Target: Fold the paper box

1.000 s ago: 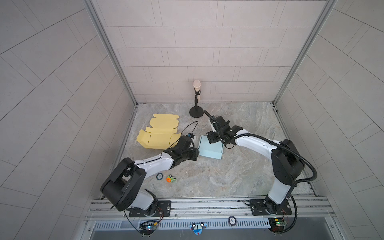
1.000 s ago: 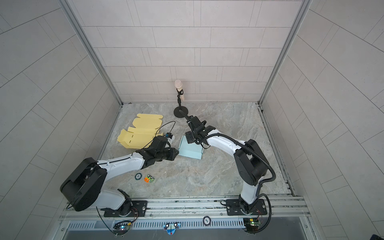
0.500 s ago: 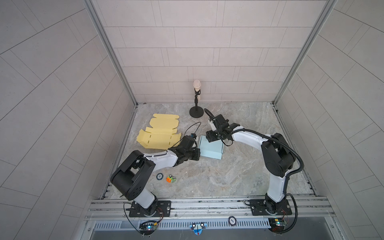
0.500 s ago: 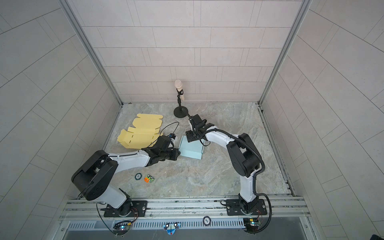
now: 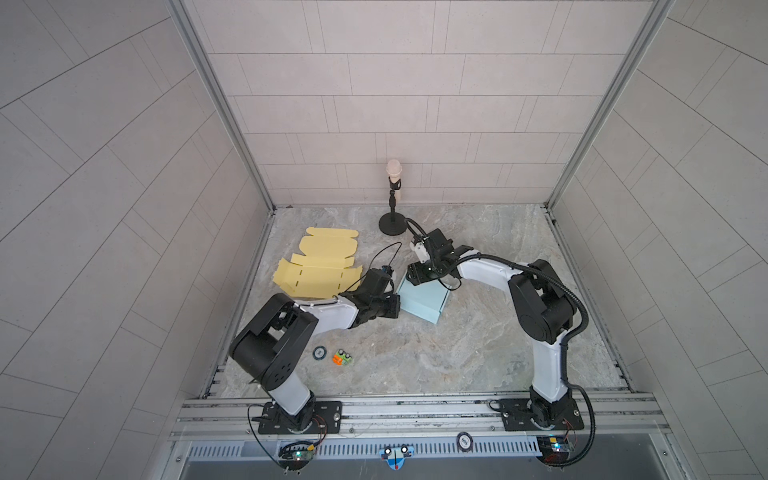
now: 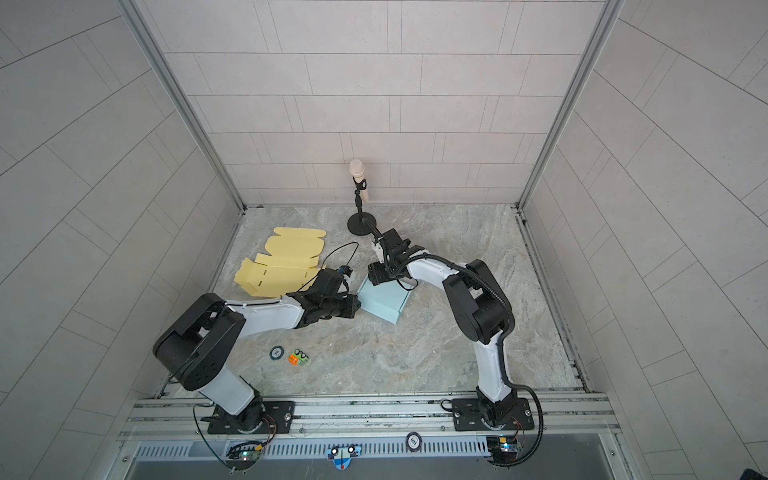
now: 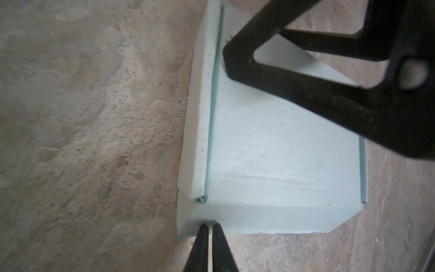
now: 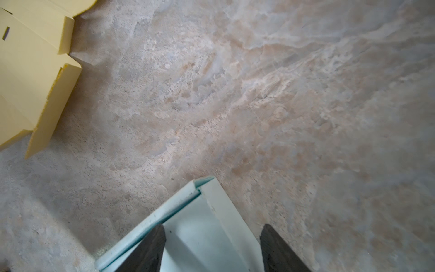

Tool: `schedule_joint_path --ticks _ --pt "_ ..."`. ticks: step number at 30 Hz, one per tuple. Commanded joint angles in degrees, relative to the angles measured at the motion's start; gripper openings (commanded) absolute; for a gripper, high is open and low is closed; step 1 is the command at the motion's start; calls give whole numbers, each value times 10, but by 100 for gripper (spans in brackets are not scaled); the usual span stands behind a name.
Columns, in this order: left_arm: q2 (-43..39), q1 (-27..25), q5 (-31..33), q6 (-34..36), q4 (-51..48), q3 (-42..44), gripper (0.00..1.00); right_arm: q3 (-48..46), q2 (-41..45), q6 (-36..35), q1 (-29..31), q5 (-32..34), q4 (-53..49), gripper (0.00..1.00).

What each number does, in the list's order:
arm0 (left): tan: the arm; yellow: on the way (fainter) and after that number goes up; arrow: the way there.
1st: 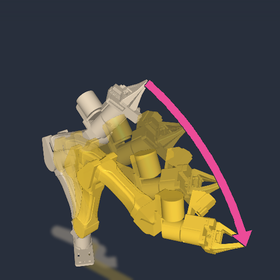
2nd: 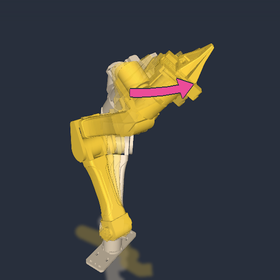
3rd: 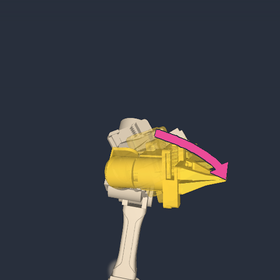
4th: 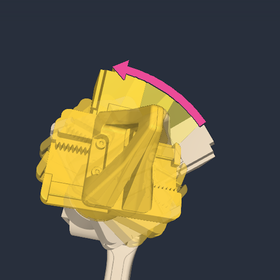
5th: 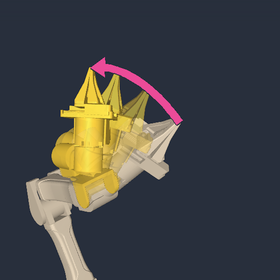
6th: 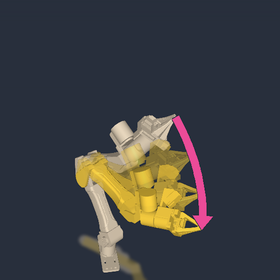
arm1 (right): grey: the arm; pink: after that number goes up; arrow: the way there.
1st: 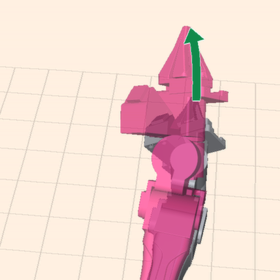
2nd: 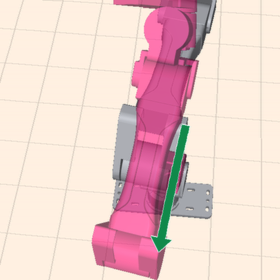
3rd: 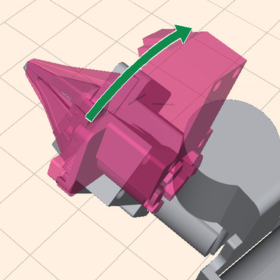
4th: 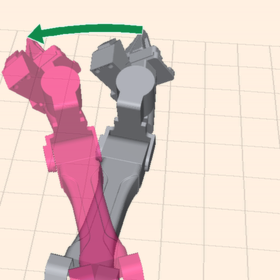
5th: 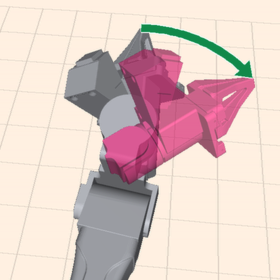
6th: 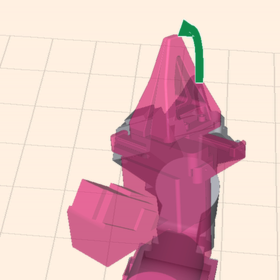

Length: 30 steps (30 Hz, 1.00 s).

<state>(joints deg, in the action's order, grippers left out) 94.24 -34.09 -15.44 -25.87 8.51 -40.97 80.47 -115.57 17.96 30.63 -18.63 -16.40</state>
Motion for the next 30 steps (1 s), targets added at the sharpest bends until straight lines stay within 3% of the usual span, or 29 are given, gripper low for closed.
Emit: schedule_joint_path --ticks 1,20,30 --pt "21 8 9 7 15 -17 10 -2 -30 -17 8 -57 -21 65" --pt "50 10 23 10 8 -53 10 -17 -42 -29 36 -89 -21 60" --pt "-34 6 27 9 10 12 16 -38 27 -1 18 7 -29 67"
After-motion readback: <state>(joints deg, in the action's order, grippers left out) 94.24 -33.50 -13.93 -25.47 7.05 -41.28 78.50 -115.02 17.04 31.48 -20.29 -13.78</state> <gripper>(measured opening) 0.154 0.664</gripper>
